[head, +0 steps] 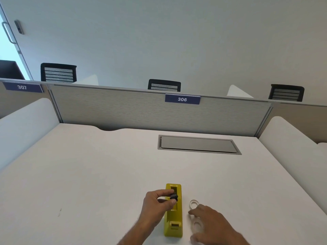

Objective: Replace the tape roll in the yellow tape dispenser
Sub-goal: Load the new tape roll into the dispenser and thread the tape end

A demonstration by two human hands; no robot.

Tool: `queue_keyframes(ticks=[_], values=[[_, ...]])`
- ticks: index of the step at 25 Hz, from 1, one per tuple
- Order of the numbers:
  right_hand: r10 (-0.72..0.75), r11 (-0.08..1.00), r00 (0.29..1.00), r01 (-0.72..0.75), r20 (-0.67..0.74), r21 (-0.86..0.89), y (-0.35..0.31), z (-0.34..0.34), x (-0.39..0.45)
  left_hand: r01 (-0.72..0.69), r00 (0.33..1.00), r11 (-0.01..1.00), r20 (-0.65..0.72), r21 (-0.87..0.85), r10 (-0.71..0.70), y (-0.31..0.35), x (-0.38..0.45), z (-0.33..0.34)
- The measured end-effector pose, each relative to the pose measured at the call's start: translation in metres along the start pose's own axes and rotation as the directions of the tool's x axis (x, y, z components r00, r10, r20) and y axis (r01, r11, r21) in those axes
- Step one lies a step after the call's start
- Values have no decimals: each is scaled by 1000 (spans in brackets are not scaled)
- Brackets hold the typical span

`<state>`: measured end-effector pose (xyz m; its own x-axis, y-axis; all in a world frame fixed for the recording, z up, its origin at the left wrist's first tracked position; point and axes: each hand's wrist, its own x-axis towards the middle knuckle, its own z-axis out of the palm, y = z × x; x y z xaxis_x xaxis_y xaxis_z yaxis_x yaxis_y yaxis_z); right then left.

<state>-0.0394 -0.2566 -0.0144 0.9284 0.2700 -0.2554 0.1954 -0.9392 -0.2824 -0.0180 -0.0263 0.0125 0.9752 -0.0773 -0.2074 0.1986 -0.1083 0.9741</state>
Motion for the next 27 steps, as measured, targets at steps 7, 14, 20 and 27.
queue_keyframes(ticks=[7,14,20,27], values=[[163,858,977,-70,-141,509,-5,-7,2,-3,1000,1000,2,-17,3,1,-4,-1],[246,288,959,68,-142,955,-29,-34,3,2,1000,1000,13,-19,-2,6,-8,7],[194,259,964,126,-180,958,-40,-34,1,-37,997,999,71,5,37,8,-11,8],[110,243,970,186,-218,952,-48,-37,1,-83,992,996,95,35,79,11,-11,11]])
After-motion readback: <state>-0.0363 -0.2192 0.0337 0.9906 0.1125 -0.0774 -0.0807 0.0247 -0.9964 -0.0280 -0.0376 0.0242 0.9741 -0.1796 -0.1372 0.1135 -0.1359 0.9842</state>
